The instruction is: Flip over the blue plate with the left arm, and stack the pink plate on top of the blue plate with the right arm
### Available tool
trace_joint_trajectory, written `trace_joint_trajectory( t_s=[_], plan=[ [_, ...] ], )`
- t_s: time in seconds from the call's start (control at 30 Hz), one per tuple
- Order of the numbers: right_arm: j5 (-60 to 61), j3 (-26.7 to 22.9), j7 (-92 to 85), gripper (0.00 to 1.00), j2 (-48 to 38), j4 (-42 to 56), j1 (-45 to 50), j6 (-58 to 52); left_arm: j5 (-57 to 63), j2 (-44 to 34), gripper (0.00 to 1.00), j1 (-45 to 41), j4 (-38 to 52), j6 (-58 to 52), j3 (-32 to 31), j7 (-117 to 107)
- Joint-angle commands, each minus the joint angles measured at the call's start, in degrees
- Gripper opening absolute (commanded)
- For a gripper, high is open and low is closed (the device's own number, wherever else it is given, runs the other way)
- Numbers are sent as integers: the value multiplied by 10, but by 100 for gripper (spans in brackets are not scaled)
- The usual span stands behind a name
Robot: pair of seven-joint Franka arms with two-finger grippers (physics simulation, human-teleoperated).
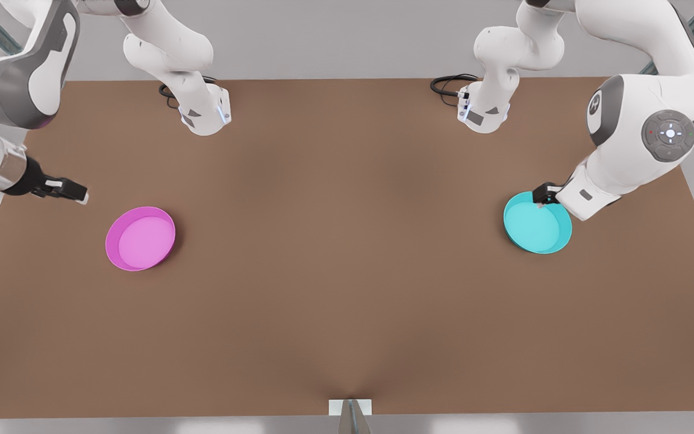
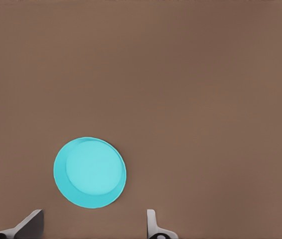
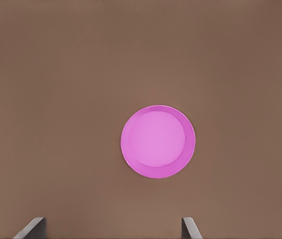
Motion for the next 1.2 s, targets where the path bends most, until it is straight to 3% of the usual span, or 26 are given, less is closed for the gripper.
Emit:
trace_joint_trajectory(
  t_s=[0.0, 0.07, 0.17, 0.27, 0.4, 0.5, 0.6, 0.97, 1.0, 1.07, 1.17],
  plan=[
    [-8, 0, 11, 100, 5, 2, 3, 53, 4, 0, 100, 1, 1, 8, 0, -8],
    [-18, 0, 11, 100, 15, 12, 3, 53, 0, 4, 100, 4, -2, 9, 2, -15],
    [-16, 0, 11, 100, 20, 15, 2, 54, 9, 29, 100, 117, -56, 39, 3, -6],
    [-15, 1, 12, 100, 19, 14, 3, 43, -46, 93, 100, 212, -70, 103, 6, 161],
    [-1, 1, 19, 100, 23, 11, 14, 46, -89, 96, 100, 234, -223, 272, 39, 470],
    [41, -1, 21, 100, 37, 17, 10, 43, -90, 131, 100, 248, -255, 346, 52, 544],
    [38, -1, 20, 100, 41, 19, 11, 48, -146, 156, 100, 260, -282, 379, 52, 555],
    [38, -1, 28, 100, 46, 26, 12, 48, -148, 190, 100, 278, -318, 380, 52, 629],
    [35, 0, 28, 100, 46, 27, 14, 48, -157, 193, 94, 278, -318, 380, 52, 629],
    [30, 0, 28, 100, 47, 27, 14, 48, -177, 199, 63, 278, -317, 382, 52, 629],
    [29, 0, 27, 100, 47, 27, 14, 49, -185, 204, 63, 278, -317, 386, 52, 629]
  ],
)
